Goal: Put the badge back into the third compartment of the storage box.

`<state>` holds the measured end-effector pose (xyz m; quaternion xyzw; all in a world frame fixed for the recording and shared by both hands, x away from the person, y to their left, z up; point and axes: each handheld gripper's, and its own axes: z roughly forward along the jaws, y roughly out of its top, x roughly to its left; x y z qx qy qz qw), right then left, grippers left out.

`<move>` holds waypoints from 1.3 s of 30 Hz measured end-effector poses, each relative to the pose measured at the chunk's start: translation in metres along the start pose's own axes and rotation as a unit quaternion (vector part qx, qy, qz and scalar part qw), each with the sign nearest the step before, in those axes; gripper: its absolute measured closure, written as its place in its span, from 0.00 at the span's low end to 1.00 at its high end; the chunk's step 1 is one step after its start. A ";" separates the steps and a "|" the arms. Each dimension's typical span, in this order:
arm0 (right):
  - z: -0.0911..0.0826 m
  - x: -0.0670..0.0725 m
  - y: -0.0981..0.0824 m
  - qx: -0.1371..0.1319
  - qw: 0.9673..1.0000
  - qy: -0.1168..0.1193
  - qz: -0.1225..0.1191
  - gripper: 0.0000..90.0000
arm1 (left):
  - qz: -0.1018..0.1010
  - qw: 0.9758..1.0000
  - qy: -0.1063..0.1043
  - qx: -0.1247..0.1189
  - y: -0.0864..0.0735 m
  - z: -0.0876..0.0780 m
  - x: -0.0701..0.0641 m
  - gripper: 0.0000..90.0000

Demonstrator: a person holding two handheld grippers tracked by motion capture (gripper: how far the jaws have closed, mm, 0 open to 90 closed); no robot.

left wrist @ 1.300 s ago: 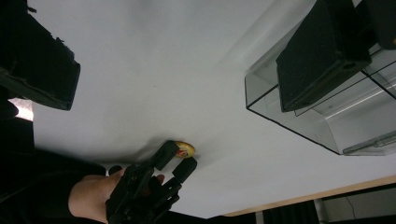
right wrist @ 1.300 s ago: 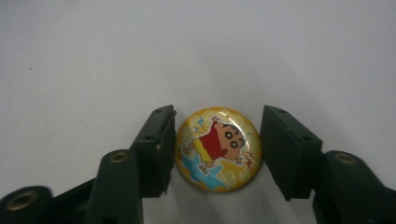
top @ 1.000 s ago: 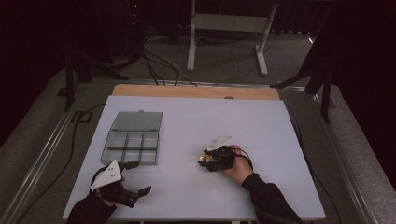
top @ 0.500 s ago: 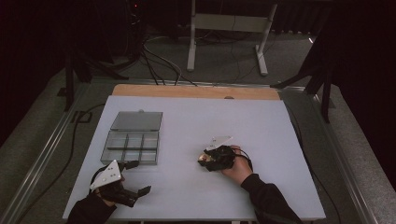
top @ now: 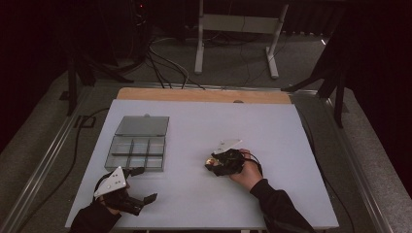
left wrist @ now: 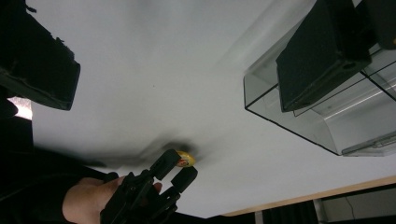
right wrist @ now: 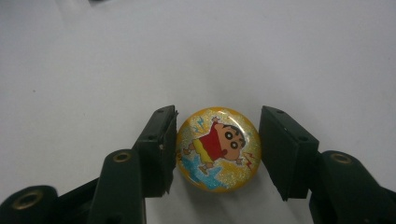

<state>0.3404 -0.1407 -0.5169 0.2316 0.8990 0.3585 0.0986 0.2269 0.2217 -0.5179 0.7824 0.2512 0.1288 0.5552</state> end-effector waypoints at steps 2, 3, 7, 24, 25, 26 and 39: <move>-0.001 0.000 0.002 0.000 1.000 -0.001 0.002 0.53 | 0.001 1.000 0.001 0.002 0.000 0.000 0.000 0.00; -0.001 0.000 0.003 -0.002 1.000 -0.002 0.001 0.53 | 0.001 1.000 0.000 0.000 0.000 0.000 0.000 0.00; -0.003 -0.001 0.006 -0.004 1.000 -0.001 0.007 0.53 | 0.000 1.000 0.000 0.002 0.000 0.000 0.000 0.00; -0.005 -0.002 0.032 -0.008 1.000 0.005 0.002 0.53 | 0.001 1.000 0.001 0.001 0.000 0.000 0.000 0.00; -0.005 -0.002 0.034 -0.010 1.000 0.005 0.000 0.53 | 0.001 1.000 0.001 0.000 0.000 -0.001 0.000 0.00; -0.005 -0.001 0.037 -0.009 1.000 0.005 -0.002 0.53 | 0.002 1.000 0.000 -0.001 0.000 -0.001 0.000 0.00; -0.003 0.002 0.070 -0.021 1.000 0.010 -0.021 0.53 | 0.002 1.000 0.000 -0.002 0.000 -0.002 0.000 0.00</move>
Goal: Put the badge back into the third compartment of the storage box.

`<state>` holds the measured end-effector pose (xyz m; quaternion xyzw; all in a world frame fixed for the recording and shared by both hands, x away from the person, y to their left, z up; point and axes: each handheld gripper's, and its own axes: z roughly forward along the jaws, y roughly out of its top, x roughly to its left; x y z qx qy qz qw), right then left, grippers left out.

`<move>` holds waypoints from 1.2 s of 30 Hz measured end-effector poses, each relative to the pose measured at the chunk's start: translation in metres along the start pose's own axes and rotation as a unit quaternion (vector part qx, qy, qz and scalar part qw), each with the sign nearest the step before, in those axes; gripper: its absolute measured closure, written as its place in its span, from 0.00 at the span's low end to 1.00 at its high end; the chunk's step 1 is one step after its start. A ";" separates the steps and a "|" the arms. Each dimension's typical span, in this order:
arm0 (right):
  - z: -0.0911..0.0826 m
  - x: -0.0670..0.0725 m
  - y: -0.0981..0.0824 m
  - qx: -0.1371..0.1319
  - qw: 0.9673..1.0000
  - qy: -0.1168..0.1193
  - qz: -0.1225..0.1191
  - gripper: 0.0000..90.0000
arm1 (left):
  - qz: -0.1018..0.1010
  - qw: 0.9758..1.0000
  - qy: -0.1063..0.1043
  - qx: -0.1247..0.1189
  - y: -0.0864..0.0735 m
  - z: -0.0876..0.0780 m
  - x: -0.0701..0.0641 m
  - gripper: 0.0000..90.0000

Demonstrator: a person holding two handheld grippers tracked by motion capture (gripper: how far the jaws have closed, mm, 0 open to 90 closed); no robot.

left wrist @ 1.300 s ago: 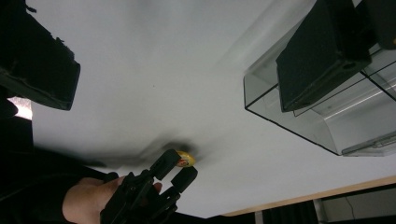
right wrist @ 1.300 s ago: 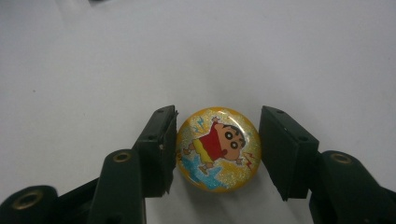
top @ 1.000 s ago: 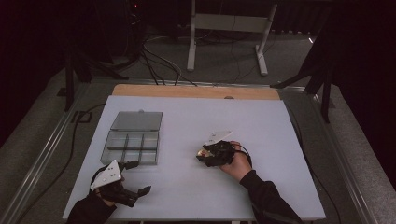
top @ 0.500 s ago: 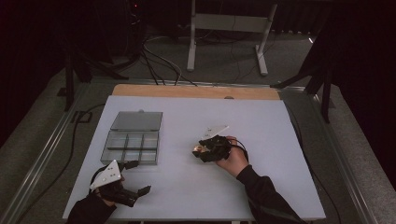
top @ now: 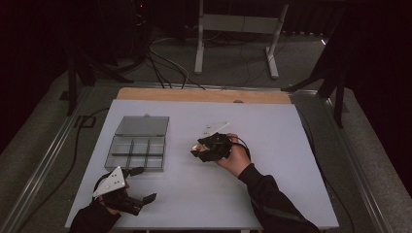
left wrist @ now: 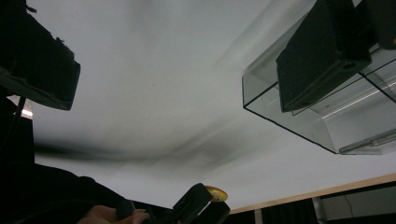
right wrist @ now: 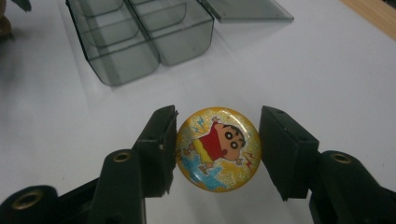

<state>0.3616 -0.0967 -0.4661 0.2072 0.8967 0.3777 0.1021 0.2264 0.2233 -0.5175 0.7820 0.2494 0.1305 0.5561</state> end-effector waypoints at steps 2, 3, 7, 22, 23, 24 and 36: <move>0.001 0.001 0.004 -0.002 1.000 0.003 -0.001 0.53 | 0.001 1.000 0.000 0.001 0.000 0.000 0.000 0.00; 0.001 0.001 0.006 -0.003 1.000 0.004 -0.003 0.53 | 0.000 1.000 0.000 -0.002 0.000 0.000 0.000 0.00; 0.003 0.002 0.013 -0.005 1.000 0.007 -0.007 0.53 | 0.001 1.000 0.000 0.001 0.000 0.000 0.000 0.00; 0.008 0.006 0.036 -0.011 1.000 0.010 -0.017 0.53 | 0.001 1.000 0.000 0.002 0.000 0.000 -0.001 0.00; 0.008 0.006 0.038 -0.013 1.000 0.011 -0.018 0.53 | 0.003 1.000 -0.001 0.003 0.000 0.000 -0.001 0.00; 0.009 0.007 0.039 -0.012 1.000 0.012 -0.017 0.53 | 0.002 1.000 -0.001 0.002 0.000 0.000 -0.001 0.00; 0.020 0.015 0.058 -0.012 0.999 0.017 -0.034 0.53 | 0.003 1.000 -0.002 0.000 0.000 0.000 -0.001 0.00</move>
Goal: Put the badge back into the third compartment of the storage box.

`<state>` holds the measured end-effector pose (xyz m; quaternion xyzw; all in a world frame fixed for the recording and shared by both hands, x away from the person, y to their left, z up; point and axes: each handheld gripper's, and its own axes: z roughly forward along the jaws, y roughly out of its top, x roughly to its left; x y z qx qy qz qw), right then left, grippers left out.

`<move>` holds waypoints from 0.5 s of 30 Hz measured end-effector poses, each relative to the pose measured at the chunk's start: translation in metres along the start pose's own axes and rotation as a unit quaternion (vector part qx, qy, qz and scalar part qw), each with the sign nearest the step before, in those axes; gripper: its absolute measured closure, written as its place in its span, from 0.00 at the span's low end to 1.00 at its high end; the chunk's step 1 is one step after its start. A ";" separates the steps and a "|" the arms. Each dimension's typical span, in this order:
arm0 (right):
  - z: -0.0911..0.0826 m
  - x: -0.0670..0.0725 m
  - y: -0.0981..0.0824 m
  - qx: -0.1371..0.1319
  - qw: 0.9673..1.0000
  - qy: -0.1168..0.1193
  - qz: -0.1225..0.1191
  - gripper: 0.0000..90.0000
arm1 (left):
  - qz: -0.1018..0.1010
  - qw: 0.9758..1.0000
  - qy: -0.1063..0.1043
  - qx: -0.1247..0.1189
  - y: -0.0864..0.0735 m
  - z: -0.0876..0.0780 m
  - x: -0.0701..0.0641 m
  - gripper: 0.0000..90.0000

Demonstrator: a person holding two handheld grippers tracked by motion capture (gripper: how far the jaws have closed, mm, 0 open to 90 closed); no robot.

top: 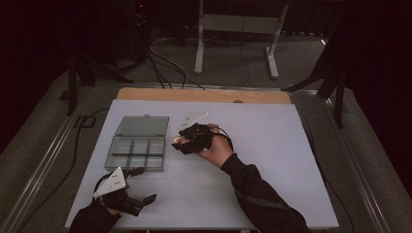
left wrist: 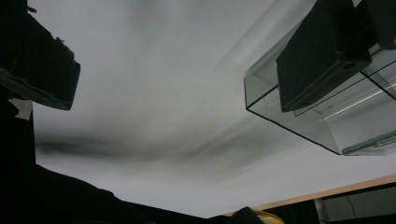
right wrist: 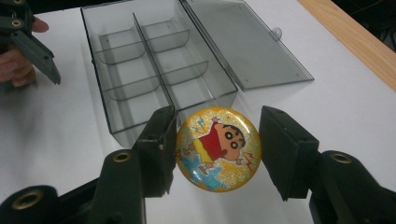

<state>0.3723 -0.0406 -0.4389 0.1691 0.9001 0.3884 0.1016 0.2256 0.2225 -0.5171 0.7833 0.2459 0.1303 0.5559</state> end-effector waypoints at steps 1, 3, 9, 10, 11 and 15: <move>0.001 0.000 0.002 0.001 1.000 0.000 -0.001 0.53 | -0.001 1.000 0.000 -0.001 0.000 0.000 0.000 0.00; 0.004 0.001 0.005 0.001 1.000 0.001 0.000 0.53 | 0.000 1.000 0.001 0.001 0.000 0.000 0.000 0.00; 0.009 0.001 0.012 0.001 1.000 0.004 -0.001 0.53 | -0.002 1.000 0.000 0.000 0.000 0.000 0.000 0.00; 0.011 0.002 0.013 -0.001 1.000 0.007 0.000 0.53 | -0.001 1.000 -0.001 0.000 0.000 0.000 0.000 0.00; 0.012 0.002 0.015 0.000 1.000 0.007 -0.002 0.53 | -0.002 1.000 0.000 -0.002 0.000 -0.001 0.000 0.00; 0.017 0.005 0.020 0.000 1.000 0.011 -0.005 0.53 | 0.000 1.000 0.000 0.000 0.000 -0.001 0.000 0.00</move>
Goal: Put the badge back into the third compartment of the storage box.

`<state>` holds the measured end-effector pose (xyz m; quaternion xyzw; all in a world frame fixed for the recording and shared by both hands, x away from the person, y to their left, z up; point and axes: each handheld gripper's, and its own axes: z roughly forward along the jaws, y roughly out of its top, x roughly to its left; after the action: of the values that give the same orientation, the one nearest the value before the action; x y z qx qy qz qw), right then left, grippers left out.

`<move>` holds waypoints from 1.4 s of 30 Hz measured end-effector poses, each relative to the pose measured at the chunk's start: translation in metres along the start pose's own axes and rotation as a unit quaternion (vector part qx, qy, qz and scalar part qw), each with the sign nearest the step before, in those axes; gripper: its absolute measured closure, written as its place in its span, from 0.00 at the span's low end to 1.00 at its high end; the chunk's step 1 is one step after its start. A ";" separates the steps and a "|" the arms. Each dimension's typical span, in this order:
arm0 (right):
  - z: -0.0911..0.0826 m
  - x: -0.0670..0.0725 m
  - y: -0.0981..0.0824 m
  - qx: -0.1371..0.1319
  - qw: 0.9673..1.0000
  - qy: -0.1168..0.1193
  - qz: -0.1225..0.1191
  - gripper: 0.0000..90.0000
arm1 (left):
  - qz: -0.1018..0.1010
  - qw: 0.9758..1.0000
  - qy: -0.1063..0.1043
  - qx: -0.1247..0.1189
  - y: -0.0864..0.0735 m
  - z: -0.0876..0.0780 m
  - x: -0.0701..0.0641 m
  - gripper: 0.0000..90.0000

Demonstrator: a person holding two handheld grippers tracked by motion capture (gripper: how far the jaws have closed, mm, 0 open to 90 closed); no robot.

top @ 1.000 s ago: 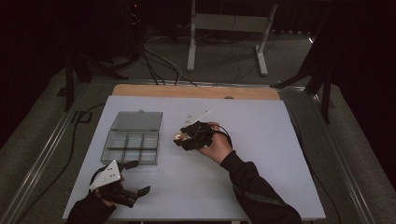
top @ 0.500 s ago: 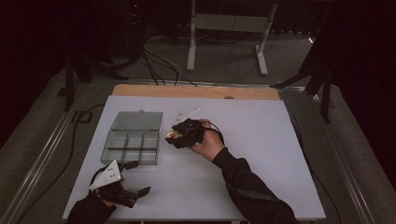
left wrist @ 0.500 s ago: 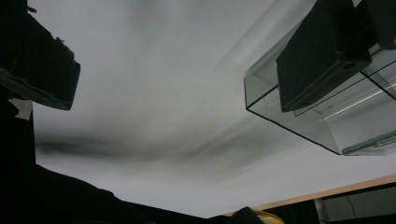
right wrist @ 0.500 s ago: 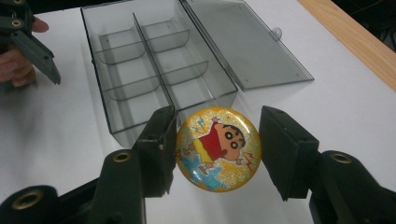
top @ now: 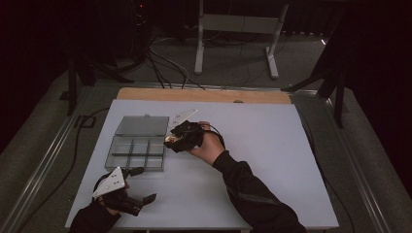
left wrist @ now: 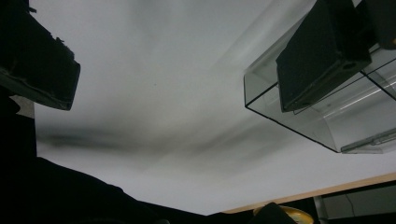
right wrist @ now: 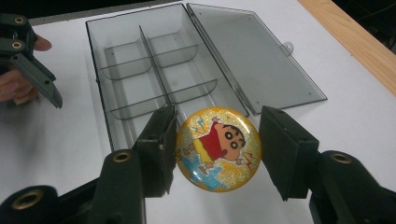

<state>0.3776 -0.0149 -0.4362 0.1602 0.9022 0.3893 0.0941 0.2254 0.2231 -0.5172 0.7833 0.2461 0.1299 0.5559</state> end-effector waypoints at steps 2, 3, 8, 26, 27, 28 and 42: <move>0.003 0.001 0.002 0.002 1.000 0.001 -0.003 0.53 | 0.001 1.000 -0.001 -0.002 0.000 0.000 0.000 0.00; 0.004 0.002 0.004 0.003 1.000 0.001 -0.004 0.53 | 0.001 1.000 -0.001 -0.002 0.001 0.000 0.000 0.00; 0.011 0.003 0.010 0.005 1.000 0.004 -0.006 0.53 | 0.001 1.000 -0.002 -0.003 0.001 0.000 0.000 0.00; 0.048 0.006 0.019 0.018 1.000 0.018 0.002 0.53 | 0.001 1.000 -0.002 -0.001 0.000 0.000 -0.001 0.00; 0.050 0.006 0.019 0.020 1.000 0.017 0.003 0.53 | 0.001 1.000 -0.002 0.000 0.000 0.000 -0.001 0.00; 0.052 0.006 0.020 0.021 1.000 0.019 0.004 0.53 | 0.001 1.000 -0.003 -0.001 0.000 0.000 0.000 0.00; 0.074 0.004 0.020 0.040 0.999 0.012 0.003 0.53 | 0.002 1.000 -0.004 0.000 0.000 0.000 0.000 0.00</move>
<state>0.4000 0.0486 -0.4719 0.1621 0.9174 0.3554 0.0757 0.2250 0.2227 -0.5174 0.7842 0.2428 0.1279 0.5566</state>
